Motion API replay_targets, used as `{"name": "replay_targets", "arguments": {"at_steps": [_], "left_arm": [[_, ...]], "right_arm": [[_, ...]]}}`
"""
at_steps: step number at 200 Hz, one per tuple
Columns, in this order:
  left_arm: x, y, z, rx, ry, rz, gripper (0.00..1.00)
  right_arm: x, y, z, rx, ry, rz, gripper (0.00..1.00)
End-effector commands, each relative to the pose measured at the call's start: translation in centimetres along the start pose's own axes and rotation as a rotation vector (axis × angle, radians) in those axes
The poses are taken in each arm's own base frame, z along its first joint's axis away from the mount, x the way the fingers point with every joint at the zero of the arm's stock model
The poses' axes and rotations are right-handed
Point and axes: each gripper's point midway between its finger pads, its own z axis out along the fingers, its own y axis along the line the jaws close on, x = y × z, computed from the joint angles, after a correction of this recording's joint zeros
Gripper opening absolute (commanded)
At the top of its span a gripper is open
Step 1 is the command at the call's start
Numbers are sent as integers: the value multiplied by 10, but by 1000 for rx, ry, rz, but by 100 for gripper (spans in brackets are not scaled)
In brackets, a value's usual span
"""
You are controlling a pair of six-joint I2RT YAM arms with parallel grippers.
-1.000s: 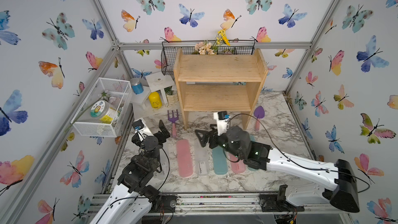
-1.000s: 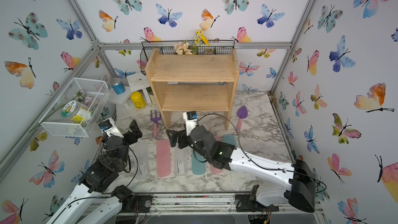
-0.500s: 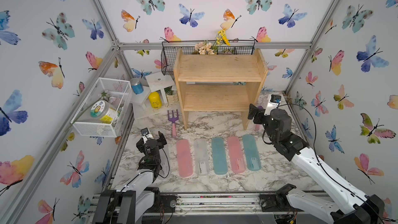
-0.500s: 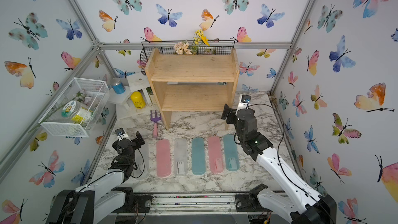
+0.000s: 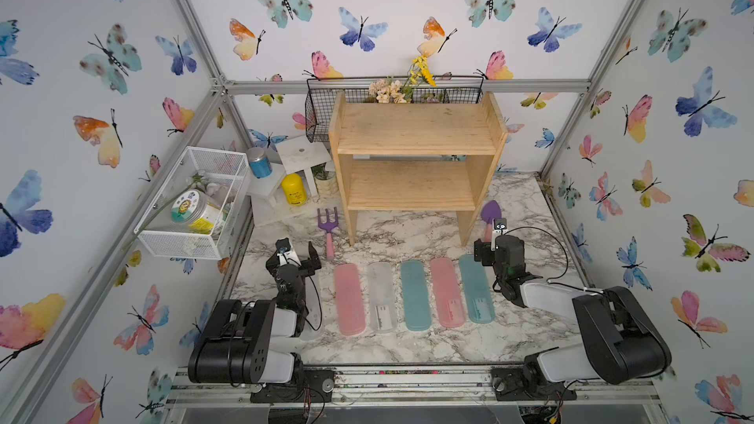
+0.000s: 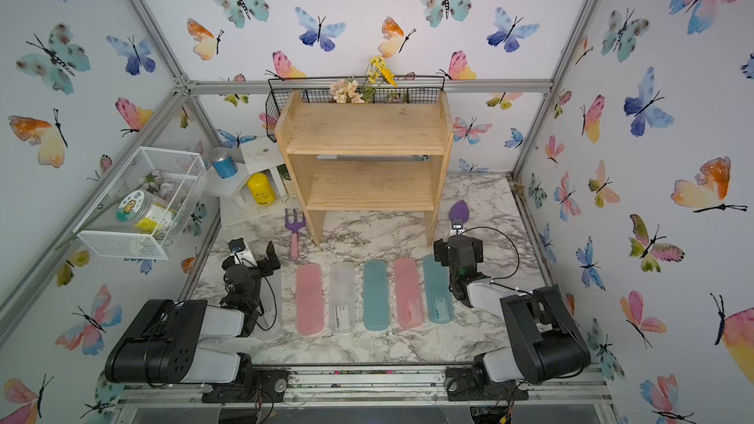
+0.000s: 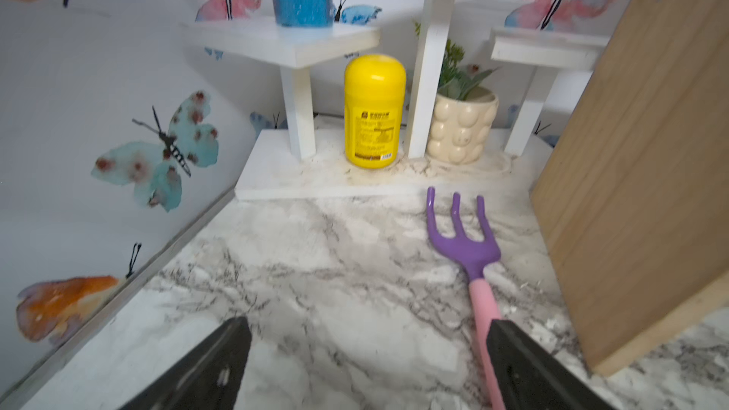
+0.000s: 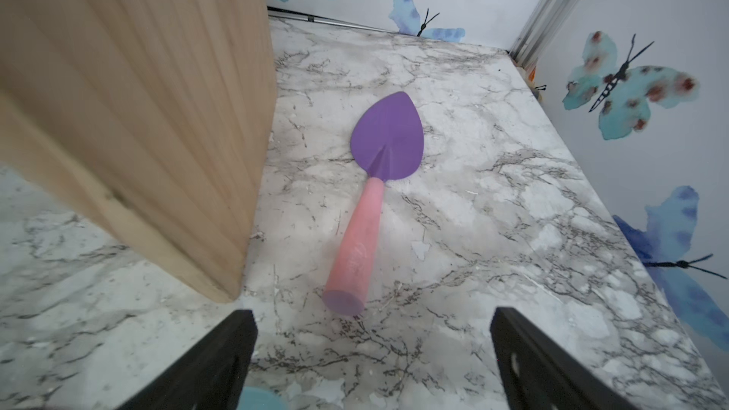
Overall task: Remove the pencil cases from the shelf
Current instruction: Reset both arms
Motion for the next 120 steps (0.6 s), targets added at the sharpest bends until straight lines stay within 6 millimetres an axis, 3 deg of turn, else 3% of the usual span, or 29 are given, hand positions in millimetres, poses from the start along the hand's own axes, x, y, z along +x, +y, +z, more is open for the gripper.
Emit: {"name": "replay_targets", "arguments": {"at_steps": [1,24,41,65,80,120], "left_arm": [[4,-6,2,37,35,20,99],[5,-6,3,36,38,20,99],[6,-6,3,36,43,22,99],[6,-6,3,36,47,22,99],[6,-5,4,33,48,22,99],[6,-6,4,32,52,29,99]], "right_arm": [[-67,-11,-10,13,-284,21,99],[-52,-16,4,0,-173,-3,99],[-44,-16,1,-17,-192,12,99],[-17,-18,1,-4,-205,33,99],[-19,-30,-15,41,-294,67,99],[-15,-27,-13,20,-269,66,99]]}}
